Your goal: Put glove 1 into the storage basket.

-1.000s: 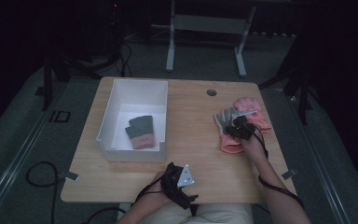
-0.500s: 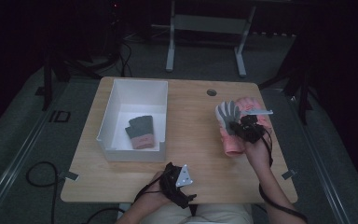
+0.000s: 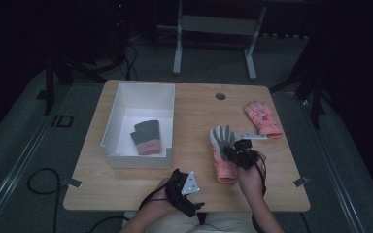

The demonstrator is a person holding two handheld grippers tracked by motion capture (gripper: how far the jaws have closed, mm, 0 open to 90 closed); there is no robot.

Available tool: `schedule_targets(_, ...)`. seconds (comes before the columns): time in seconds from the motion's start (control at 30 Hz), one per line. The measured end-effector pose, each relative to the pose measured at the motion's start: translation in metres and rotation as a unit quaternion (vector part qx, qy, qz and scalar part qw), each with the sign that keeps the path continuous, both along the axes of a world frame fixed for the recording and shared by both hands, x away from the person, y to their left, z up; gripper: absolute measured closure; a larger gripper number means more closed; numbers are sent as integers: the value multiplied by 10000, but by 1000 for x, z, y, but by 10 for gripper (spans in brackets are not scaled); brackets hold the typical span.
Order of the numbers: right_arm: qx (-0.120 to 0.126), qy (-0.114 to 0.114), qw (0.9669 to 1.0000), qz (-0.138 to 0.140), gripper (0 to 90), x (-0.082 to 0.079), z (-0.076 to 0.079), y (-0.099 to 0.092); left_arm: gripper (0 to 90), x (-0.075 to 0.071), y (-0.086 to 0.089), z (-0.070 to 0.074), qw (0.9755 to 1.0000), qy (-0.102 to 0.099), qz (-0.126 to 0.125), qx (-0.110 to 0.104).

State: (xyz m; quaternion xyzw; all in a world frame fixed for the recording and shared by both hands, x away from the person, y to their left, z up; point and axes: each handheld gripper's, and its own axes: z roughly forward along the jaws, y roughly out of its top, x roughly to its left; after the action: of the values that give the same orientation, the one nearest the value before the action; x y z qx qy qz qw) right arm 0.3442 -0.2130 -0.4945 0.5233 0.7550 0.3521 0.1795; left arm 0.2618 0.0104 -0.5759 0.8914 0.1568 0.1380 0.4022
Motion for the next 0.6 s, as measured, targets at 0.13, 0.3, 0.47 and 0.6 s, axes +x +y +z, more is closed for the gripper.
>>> schedule_targets(0.13,-228,159,9996,6,893,4,-18,11,14,-1,1,0,10000,-19,-89,-18)
schedule_targets(0.3,-364,317,9988,-75,889,14,-39,22,14,1,3,-1,9998,-27,-153,-87)
schedule_targets(0.47,-483,304,9983,-75,873,16,-46,25,14,0,3,-1,9997,-52,-201,-117)
schedule_targets(0.6,-445,253,9987,-32,826,14,-40,24,14,0,4,-1,9996,-53,-257,-111)
